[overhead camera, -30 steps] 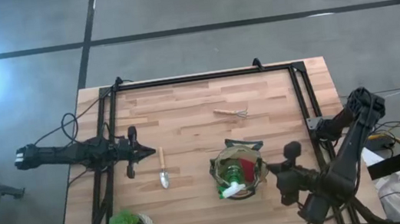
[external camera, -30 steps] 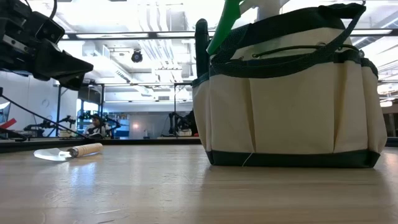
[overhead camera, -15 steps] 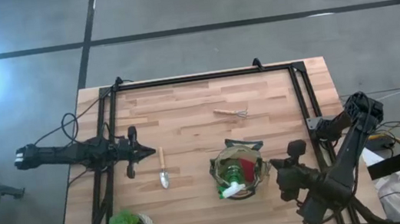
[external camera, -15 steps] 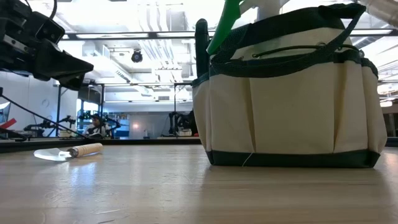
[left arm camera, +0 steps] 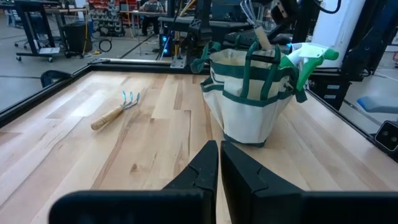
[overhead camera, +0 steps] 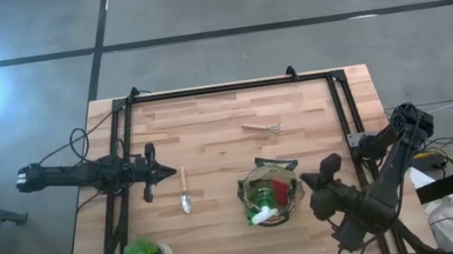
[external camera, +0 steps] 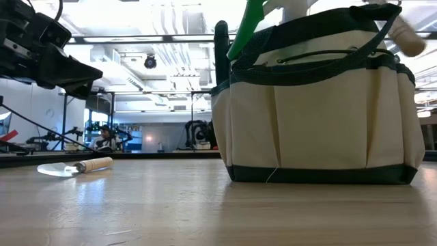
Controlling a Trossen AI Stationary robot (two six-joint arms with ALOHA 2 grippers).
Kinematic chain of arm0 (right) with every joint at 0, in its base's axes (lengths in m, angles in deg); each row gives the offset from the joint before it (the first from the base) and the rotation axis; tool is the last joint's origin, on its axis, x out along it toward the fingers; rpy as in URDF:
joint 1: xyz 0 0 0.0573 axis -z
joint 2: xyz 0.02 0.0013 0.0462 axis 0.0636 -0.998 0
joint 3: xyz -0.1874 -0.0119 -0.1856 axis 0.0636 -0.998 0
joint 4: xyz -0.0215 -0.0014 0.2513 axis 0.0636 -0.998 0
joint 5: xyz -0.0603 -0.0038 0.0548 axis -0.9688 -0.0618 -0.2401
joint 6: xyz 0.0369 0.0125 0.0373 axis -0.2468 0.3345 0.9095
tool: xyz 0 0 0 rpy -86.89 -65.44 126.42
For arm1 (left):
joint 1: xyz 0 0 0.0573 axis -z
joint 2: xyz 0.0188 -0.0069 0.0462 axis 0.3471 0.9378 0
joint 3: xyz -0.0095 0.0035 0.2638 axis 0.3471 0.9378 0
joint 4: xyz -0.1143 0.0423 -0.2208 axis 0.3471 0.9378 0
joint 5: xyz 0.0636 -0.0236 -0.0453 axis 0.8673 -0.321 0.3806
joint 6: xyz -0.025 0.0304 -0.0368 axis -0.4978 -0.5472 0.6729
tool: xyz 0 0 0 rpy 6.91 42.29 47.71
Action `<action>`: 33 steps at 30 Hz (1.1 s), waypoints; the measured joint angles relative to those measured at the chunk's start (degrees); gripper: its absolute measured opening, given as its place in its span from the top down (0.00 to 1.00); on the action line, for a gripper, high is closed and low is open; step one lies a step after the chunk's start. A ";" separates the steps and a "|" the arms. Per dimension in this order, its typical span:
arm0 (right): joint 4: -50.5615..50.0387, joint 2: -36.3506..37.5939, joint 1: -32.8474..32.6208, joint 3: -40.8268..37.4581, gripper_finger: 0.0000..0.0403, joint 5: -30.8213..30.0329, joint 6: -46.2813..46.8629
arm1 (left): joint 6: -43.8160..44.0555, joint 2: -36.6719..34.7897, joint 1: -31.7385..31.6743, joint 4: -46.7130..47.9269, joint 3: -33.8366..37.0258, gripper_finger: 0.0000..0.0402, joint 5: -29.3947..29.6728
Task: Pick & Place Garden tools in Gardening bag
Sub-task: Put the bottom hand rake into the side pocket of the gardening bag
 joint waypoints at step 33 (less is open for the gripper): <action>-0.01 4.30 0.03 -6.13 0.98 -3.65 -10.26 | 0.00 0.00 -0.02 -0.35 0.11 0.94 -0.11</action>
